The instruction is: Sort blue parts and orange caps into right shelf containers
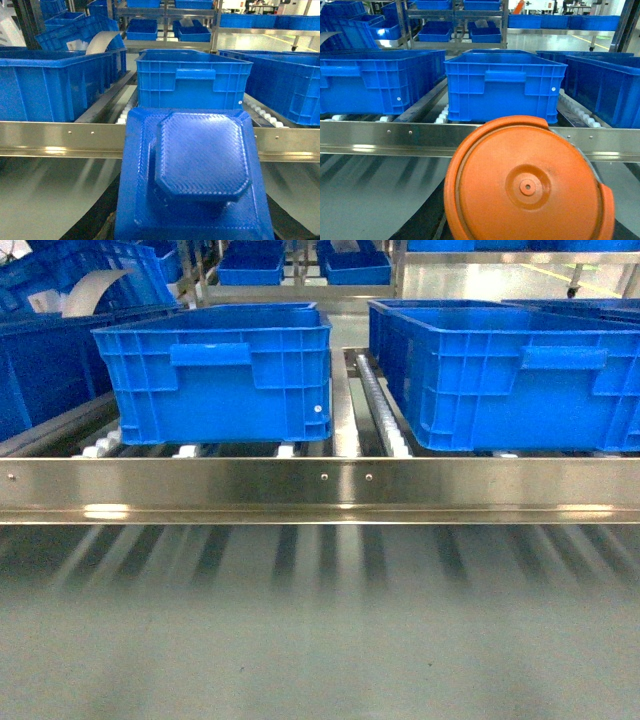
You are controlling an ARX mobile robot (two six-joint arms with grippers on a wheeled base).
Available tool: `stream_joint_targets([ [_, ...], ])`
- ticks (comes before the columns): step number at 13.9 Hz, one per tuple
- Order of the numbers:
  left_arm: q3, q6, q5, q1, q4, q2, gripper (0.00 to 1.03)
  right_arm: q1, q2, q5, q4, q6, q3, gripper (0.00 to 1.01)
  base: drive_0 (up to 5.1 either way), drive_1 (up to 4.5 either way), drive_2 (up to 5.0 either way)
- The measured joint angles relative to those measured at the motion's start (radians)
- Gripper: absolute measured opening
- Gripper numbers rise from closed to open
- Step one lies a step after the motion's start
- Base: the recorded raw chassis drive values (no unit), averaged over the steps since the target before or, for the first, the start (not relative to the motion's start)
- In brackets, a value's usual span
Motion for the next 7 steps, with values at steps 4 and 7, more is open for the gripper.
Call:
stream_joint_targets([
  [4,0.0,0.0,0.0,0.0,0.0,0.0,0.43,0.0,0.0,0.0,0.0,0.0,0.0,0.45,0.0,0.0,0.0],
  [7,0.0,0.0,0.0,0.0,0.0,0.0,0.43,0.0,0.0,0.0,0.0,0.0,0.0,0.45,0.0,0.0,0.0],
])
